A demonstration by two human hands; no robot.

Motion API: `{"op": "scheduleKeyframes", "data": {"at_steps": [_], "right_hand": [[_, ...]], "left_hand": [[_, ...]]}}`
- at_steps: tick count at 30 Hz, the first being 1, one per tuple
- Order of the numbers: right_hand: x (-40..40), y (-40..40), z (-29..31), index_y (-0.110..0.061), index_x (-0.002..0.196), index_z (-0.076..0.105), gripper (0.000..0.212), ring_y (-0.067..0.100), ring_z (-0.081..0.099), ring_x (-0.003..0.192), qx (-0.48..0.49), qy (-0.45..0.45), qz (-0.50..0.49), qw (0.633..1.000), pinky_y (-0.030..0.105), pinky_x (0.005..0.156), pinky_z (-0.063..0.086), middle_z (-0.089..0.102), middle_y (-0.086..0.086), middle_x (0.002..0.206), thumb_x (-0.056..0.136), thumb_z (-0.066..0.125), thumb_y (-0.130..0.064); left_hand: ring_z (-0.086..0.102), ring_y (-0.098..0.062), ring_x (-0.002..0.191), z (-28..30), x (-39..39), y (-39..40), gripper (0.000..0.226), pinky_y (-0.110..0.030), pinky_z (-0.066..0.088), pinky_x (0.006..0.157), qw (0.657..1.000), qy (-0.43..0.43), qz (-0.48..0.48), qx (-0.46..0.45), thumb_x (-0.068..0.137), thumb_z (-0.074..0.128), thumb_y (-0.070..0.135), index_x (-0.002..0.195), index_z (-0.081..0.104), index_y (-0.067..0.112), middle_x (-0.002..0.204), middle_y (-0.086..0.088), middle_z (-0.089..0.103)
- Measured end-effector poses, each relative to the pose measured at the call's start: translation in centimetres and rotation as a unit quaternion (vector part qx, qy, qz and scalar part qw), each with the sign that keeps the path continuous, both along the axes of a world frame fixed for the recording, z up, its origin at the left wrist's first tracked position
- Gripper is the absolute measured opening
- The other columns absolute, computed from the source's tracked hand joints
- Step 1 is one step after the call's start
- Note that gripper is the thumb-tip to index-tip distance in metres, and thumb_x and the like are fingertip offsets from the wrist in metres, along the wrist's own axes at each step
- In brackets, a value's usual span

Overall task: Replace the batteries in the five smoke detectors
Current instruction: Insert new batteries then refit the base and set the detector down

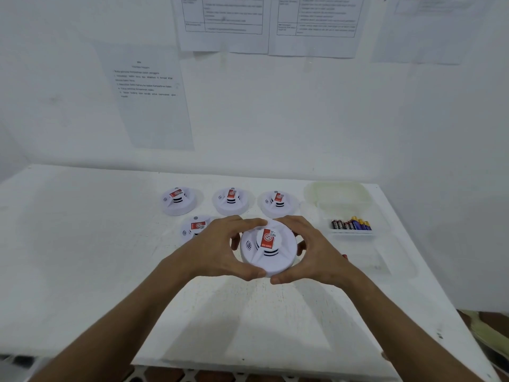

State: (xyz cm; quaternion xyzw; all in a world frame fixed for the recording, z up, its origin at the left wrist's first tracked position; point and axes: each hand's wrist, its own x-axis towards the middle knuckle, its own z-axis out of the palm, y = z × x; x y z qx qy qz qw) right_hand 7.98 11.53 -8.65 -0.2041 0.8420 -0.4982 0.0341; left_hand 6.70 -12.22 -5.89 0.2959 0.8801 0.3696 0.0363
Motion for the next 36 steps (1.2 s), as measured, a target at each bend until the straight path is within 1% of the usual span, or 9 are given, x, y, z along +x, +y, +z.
{"op": "scheduleKeyframes", "data": {"at_steps": [4, 6, 8, 12, 15, 20, 29, 33, 36], "right_hand": [[-0.1, 0.0, 0.1, -0.028, 0.137, 0.047, 0.101, 0.003, 0.049, 0.119, 0.002, 0.007, -0.003, 1.000, 0.008, 0.083, 0.045, 0.049, -0.014, 0.135, 0.049, 0.095, -0.031], [-0.1, 0.0, 0.2, -0.028, 0.136, 0.049, 0.100, 0.004, 0.050, 0.119, -0.004, 0.009, -0.005, 1.000, 0.009, 0.081, 0.046, 0.049, -0.014, 0.135, 0.049, 0.097, -0.028], [-0.1, 0.0, 0.3, -0.029, 0.136, 0.049, 0.099, 0.005, 0.051, 0.117, -0.007, 0.010, -0.009, 1.000, 0.010, 0.077, 0.047, 0.050, -0.013, 0.135, 0.049, 0.097, -0.026], [0.1, -0.2, 0.2, -0.037, 0.133, 0.050, 0.097, 0.005, 0.052, 0.115, -0.019, 0.002, -0.020, 1.000, 0.017, 0.074, 0.051, 0.051, -0.019, 0.133, 0.050, 0.098, -0.025], [0.2, -0.3, 0.2, -0.039, 0.131, 0.049, 0.096, 0.002, 0.053, 0.114, -0.029, 0.003, -0.020, 0.999, 0.013, 0.074, 0.049, 0.052, -0.022, 0.130, 0.050, 0.098, -0.023], [0.2, -0.5, 0.0, -0.044, 0.129, 0.048, 0.096, 0.001, 0.052, 0.115, -0.020, -0.001, -0.019, 1.000, 0.009, 0.078, 0.046, 0.051, -0.026, 0.129, 0.049, 0.098, -0.027], [0.3, -0.5, -0.4, -0.037, 0.133, 0.047, 0.095, 0.000, 0.051, 0.115, -0.021, -0.002, -0.021, 1.000, 0.009, 0.077, 0.046, 0.051, -0.021, 0.131, 0.053, 0.097, -0.024], [0.3, -0.5, -0.4, -0.032, 0.134, 0.047, 0.095, -0.004, 0.051, 0.110, -0.024, -0.003, -0.025, 0.999, 0.009, 0.074, 0.045, 0.051, -0.019, 0.131, 0.054, 0.097, -0.019], [0.4, -0.5, -0.4, -0.033, 0.135, 0.046, 0.096, -0.007, 0.050, 0.108, -0.025, -0.007, -0.028, 0.999, 0.009, 0.073, 0.046, 0.051, -0.021, 0.130, 0.054, 0.096, -0.020]], "left_hand": [[0.054, -0.003, 0.093, 0.1, 0.0, 0.0, 0.082, -0.011, 0.046, 0.068, 1.000, -0.007, 0.002, 0.007, 0.062, 0.087, 0.044, 0.133, 0.047, 0.042, 0.110, 0.029, 0.058], [0.054, 0.001, 0.094, -0.2, 0.1, 0.0, 0.086, -0.010, 0.046, 0.069, 1.000, -0.021, 0.011, 0.016, 0.063, 0.087, 0.042, 0.137, 0.043, 0.040, 0.110, 0.031, 0.056], [0.056, 0.000, 0.093, -0.4, 0.1, -0.2, 0.094, -0.011, 0.047, 0.068, 0.998, -0.041, 0.031, 0.019, 0.061, 0.087, 0.046, 0.140, 0.038, 0.038, 0.111, 0.027, 0.057], [0.059, -0.005, 0.093, -0.8, 0.0, -0.3, 0.094, -0.015, 0.047, 0.068, 0.998, -0.053, 0.031, 0.027, 0.054, 0.087, 0.055, 0.136, 0.044, 0.041, 0.118, 0.023, 0.058], [0.059, -0.006, 0.094, -1.0, -0.1, -0.3, 0.088, -0.016, 0.048, 0.067, 0.997, -0.056, 0.034, 0.039, 0.055, 0.087, 0.054, 0.133, 0.048, 0.042, 0.119, 0.021, 0.059], [0.060, -0.005, 0.096, -1.3, -0.2, -0.6, 0.085, -0.016, 0.049, 0.066, 0.996, -0.073, 0.033, 0.048, 0.057, 0.087, 0.050, 0.133, 0.049, 0.041, 0.119, 0.021, 0.060], [0.059, -0.001, 0.096, -1.5, -0.1, -0.5, 0.086, -0.013, 0.049, 0.066, 0.996, -0.073, 0.037, 0.040, 0.059, 0.088, 0.047, 0.135, 0.048, 0.041, 0.119, 0.024, 0.060], [0.060, -0.001, 0.095, -1.3, -0.1, -0.4, 0.084, -0.013, 0.049, 0.065, 0.996, -0.074, 0.042, 0.037, 0.060, 0.087, 0.046, 0.134, 0.048, 0.040, 0.117, 0.025, 0.060], [0.060, -0.001, 0.095, -1.1, -0.1, -0.3, 0.082, -0.013, 0.049, 0.065, 0.996, -0.073, 0.042, 0.039, 0.061, 0.087, 0.045, 0.134, 0.048, 0.042, 0.117, 0.026, 0.060]]}}
